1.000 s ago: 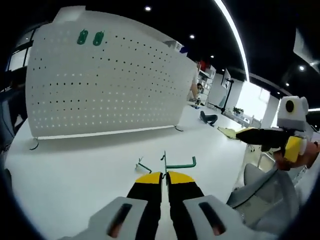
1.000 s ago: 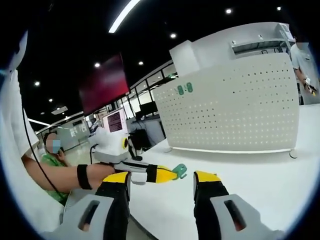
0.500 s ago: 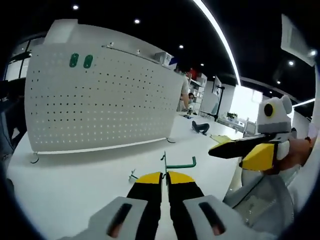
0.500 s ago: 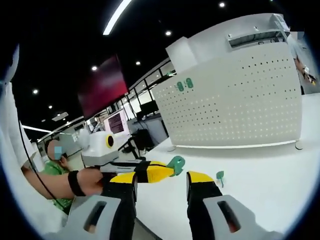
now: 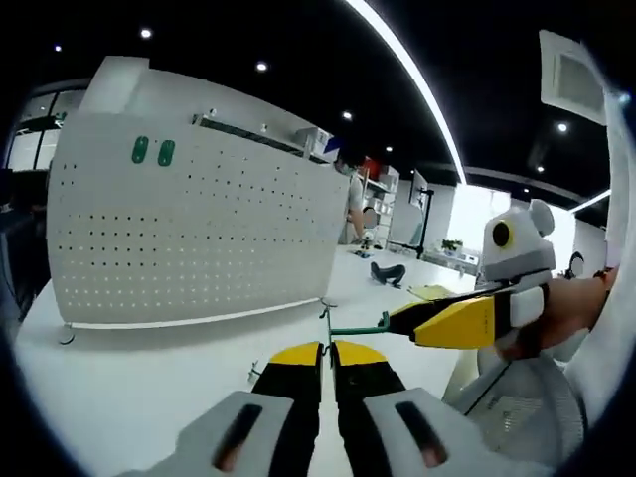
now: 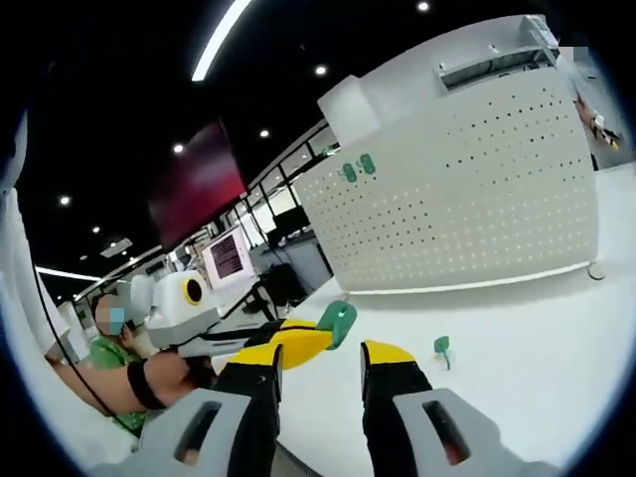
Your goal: Insert the hook assembly into the mounting plate slot until the hook locks in place.
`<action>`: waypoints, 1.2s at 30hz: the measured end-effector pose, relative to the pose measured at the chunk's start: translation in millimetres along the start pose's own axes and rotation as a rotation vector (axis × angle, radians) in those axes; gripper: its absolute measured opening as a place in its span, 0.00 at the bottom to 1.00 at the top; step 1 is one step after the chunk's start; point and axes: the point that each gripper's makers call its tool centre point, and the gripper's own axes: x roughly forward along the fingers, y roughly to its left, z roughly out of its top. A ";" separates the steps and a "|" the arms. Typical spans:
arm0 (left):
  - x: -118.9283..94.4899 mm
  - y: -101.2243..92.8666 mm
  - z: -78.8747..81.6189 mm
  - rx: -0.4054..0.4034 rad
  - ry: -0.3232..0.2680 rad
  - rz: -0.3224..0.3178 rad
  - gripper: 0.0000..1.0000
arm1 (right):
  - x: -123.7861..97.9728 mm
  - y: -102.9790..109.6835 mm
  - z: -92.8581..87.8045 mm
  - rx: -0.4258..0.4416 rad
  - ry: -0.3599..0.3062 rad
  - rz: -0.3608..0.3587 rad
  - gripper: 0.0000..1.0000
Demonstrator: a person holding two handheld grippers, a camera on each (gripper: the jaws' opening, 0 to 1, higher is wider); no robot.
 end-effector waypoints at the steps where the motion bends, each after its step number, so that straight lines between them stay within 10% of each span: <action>1: -0.2 -1.1 0.5 -0.001 -0.001 -0.004 0.04 | 0.2 -0.2 1.0 0.001 -0.006 -0.001 0.29; 36: -1.6 -25.8 9.3 0.168 -0.059 -0.063 0.04 | -0.6 -3.9 -0.3 0.200 -0.016 0.009 0.03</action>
